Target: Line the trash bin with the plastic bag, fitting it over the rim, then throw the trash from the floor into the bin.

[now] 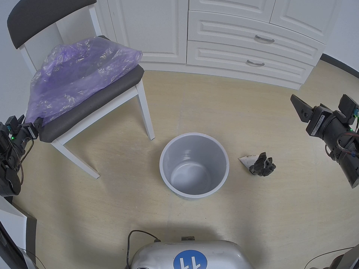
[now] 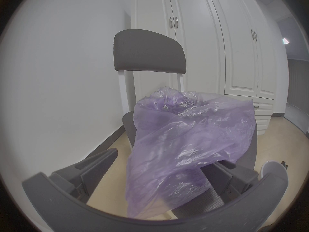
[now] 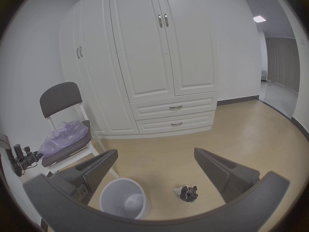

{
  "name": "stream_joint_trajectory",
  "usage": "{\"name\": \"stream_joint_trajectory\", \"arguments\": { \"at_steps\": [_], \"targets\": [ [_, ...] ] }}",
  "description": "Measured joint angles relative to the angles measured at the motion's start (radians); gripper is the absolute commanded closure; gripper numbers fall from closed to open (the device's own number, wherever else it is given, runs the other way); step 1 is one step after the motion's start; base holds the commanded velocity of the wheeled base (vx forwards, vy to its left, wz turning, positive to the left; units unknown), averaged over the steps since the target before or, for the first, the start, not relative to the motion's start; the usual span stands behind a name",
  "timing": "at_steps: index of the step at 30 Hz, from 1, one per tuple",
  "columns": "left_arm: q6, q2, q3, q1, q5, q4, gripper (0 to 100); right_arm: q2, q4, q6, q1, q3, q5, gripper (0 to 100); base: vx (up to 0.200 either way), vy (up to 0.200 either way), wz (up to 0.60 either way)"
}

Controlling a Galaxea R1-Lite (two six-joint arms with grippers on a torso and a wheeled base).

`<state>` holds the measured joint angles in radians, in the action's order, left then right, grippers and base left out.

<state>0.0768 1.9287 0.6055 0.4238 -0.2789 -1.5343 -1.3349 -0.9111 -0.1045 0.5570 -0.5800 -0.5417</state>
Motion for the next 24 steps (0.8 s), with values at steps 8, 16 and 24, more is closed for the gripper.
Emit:
{"name": "stream_joint_trajectory", "arguments": {
  "at_steps": [8,16,24],
  "targets": [
    [-0.001,-0.017,-0.007,0.001,0.0,0.0,100,0.002,0.0,0.0,0.011,0.006,0.0,0,0.0,0.0,0.0],
    [-0.004,-0.047,-0.023,0.0,0.001,-0.001,100,0.005,0.0,0.005,0.017,0.017,0.0,0,0.0,0.0,0.0],
    [-0.043,-0.104,-0.072,-0.021,0.001,-0.001,100,-0.004,-0.001,0.056,0.091,-0.072,-0.004,0,0.0,0.0,0.0]
  ]
}}
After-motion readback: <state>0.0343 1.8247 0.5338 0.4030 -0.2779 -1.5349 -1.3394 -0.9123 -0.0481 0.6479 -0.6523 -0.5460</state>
